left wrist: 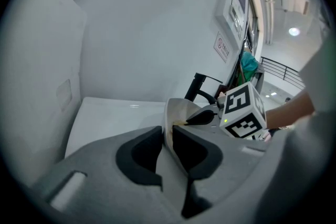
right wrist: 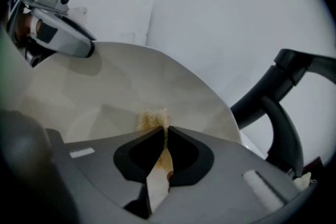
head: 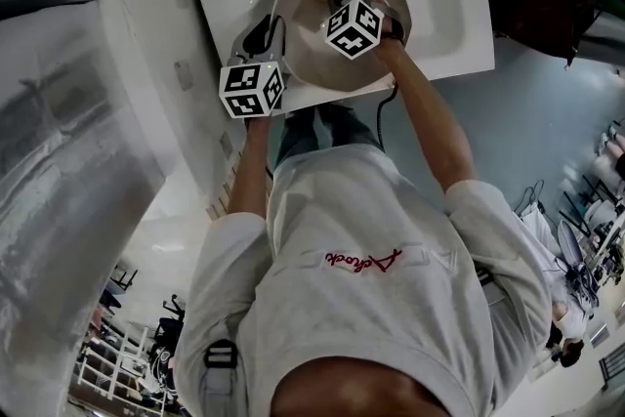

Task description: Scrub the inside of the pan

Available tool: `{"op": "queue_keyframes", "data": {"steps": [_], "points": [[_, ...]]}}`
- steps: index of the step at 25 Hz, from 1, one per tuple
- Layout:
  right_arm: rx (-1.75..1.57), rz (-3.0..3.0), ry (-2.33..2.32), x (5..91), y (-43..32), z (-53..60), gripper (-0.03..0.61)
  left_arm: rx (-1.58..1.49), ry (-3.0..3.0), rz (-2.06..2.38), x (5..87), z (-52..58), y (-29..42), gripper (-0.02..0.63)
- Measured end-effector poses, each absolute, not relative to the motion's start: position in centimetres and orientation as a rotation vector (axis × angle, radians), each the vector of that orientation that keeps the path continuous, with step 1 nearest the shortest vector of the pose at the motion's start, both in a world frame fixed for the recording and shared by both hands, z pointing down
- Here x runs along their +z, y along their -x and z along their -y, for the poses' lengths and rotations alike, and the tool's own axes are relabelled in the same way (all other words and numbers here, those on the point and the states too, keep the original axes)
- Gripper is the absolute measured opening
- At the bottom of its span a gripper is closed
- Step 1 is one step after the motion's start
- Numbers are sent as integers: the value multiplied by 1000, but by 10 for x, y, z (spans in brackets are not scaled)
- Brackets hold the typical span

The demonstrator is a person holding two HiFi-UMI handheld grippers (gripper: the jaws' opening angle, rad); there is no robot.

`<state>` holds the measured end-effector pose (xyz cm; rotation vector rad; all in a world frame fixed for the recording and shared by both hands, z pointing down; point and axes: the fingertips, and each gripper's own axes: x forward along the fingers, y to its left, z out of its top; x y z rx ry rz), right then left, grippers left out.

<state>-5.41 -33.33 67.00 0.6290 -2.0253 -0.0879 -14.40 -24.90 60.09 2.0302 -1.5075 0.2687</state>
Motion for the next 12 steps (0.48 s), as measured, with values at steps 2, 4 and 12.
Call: {"op": "queue_keyframes", "data": {"steps": [2, 4, 12], "points": [[-64, 2004, -643, 673, 44, 337, 32, 270, -2031, 1508, 601, 249, 144, 64], [-40, 1982, -654, 676, 33, 338, 32, 274, -2031, 1506, 601, 249, 144, 64], [38, 1901, -675, 688, -5, 337, 32, 284, -2028, 1509, 603, 250, 144, 62]]}}
